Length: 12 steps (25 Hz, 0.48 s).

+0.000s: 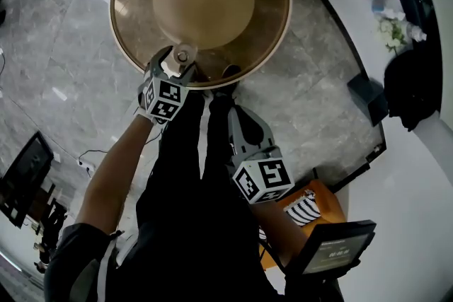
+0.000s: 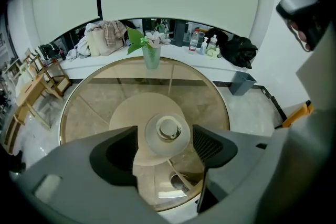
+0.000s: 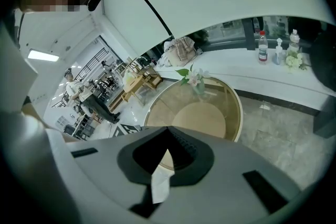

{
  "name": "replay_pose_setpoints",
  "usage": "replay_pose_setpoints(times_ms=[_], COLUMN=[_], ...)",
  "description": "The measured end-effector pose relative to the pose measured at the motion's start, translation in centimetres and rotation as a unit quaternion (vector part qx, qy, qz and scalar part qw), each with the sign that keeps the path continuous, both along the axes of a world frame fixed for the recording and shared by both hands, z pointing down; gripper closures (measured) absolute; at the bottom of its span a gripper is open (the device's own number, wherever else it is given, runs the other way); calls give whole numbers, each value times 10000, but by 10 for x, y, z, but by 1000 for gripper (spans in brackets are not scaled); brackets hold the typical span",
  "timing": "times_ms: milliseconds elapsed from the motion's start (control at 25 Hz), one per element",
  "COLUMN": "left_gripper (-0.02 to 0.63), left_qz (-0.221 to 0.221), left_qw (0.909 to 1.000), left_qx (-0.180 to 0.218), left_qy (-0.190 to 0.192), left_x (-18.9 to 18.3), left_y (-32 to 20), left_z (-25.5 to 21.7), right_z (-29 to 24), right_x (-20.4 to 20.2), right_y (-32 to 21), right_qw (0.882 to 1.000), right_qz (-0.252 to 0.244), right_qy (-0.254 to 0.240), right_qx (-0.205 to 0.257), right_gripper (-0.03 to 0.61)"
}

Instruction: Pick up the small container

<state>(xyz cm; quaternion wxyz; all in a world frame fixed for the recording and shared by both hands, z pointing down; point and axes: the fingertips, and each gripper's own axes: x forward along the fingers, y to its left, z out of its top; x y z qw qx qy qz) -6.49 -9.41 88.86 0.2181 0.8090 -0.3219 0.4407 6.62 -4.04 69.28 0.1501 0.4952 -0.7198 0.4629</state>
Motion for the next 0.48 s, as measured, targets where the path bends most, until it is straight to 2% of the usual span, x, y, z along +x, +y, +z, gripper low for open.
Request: replay_pose_setpoints(times_ms=[480], left_gripper=[288], left_qz=[11], left_qw=[9999], left_qx=[-120], left_qy=[-81], left_x=[11], left_y=[-4], left_z=[23], right_z=[15], right_x=[9], right_y=[8], right_qw=[9997], right_qz=[70], right_qy=[-45], right_qx=[-220], right_gripper=[583])
